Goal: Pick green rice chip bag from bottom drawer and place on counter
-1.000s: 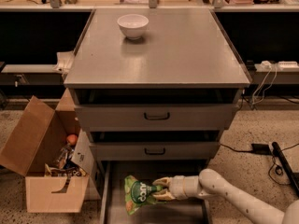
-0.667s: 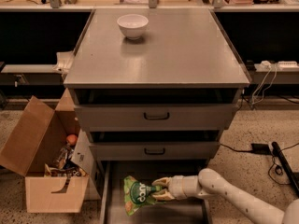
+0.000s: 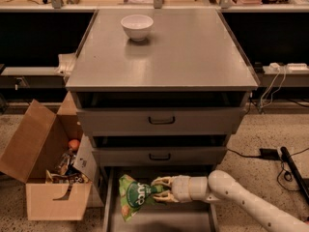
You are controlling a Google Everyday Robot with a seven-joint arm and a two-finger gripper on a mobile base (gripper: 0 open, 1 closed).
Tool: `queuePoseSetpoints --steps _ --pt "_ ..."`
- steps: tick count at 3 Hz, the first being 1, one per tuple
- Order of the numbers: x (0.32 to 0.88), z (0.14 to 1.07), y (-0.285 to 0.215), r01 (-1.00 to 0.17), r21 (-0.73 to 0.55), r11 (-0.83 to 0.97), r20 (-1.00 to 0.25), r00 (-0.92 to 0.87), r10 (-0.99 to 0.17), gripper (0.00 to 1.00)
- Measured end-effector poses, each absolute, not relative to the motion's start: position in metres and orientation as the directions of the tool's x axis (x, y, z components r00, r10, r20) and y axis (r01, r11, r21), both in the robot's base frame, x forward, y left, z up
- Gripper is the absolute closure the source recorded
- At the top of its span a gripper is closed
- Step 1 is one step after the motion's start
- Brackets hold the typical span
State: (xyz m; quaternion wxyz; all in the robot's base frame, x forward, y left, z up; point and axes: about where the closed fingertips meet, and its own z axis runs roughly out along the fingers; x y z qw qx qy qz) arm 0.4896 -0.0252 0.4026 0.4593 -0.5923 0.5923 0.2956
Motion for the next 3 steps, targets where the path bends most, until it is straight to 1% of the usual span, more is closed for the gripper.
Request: queuePoseSetpoints --steps 1,2,3 --pt "0.485 0.447 -0.019 -0.957 -0.261 0.125 -0.894 0.191 -0.406 1.00" --pt "0.485 0.447 -0.019 -0.957 -0.261 0.125 -0.894 0.191 -0.406 1.00" --pt "0.488 0.484 -0.023 -0.944 -0.282 0.171 -0.893 0.193 -0.407 1.00"
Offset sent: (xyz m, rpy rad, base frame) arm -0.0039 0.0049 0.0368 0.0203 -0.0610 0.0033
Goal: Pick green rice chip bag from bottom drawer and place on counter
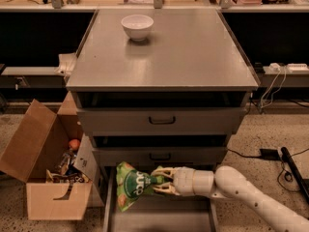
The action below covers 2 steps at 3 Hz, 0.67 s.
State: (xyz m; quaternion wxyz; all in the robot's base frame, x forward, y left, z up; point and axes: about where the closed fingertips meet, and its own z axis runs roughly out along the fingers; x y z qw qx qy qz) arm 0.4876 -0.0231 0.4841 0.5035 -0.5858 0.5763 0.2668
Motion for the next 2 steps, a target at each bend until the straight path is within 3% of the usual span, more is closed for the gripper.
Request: queuePoseSetpoints --steps 2 --pt "0.494 0.574 -0.026 -0.908 -0.349 0.232 -0.895 0.249 -0.370 1.00"
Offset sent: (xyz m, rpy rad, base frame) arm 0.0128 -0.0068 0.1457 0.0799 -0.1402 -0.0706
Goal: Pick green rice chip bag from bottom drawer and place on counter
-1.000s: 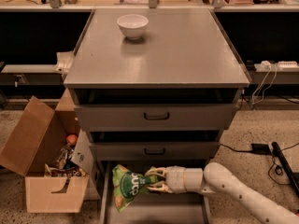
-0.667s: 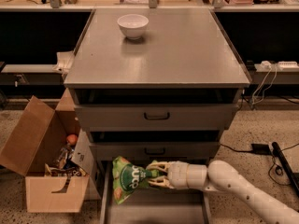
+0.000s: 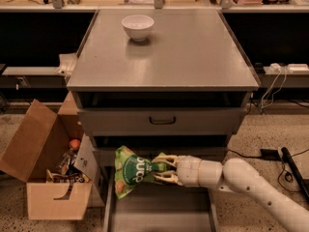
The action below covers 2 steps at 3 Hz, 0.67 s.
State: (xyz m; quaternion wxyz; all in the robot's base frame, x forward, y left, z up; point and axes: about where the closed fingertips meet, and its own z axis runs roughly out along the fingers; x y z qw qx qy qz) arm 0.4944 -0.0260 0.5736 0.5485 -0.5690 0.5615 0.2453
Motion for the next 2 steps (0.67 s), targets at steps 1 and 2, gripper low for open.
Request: queuePoseSetpoints --steps 1,2 --pt "0.4968 0.6221 -0.0261 -0.884 -0.402 0.240 -0.883 0.305 -0.358 1.00" --pt "0.4970 0.6225 -0.0262 -0.883 -0.402 0.240 -0.883 0.305 -0.358 1.00"
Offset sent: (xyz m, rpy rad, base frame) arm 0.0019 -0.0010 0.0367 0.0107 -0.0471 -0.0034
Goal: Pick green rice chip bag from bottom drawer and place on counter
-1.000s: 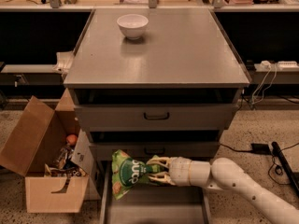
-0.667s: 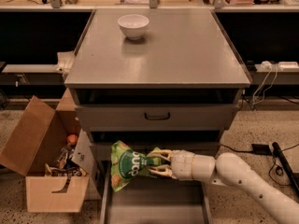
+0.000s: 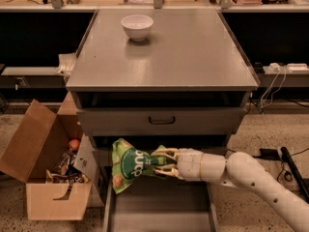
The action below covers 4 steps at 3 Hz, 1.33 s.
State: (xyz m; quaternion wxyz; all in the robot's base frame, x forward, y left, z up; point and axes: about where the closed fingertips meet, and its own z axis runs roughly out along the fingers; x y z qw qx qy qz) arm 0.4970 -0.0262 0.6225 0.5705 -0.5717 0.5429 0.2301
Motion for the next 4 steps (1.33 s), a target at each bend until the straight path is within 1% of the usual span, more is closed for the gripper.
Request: queuePoseSetpoints --steps 2,4 --pt "0.515 0.690 -0.050 -0.842 -0.425 0.331 -0.884 0.308 -0.350 1.00" --pt "0.532 0.797 -0.087 -0.766 -0.496 0.408 -0.856 0.353 -0.378 1.00"
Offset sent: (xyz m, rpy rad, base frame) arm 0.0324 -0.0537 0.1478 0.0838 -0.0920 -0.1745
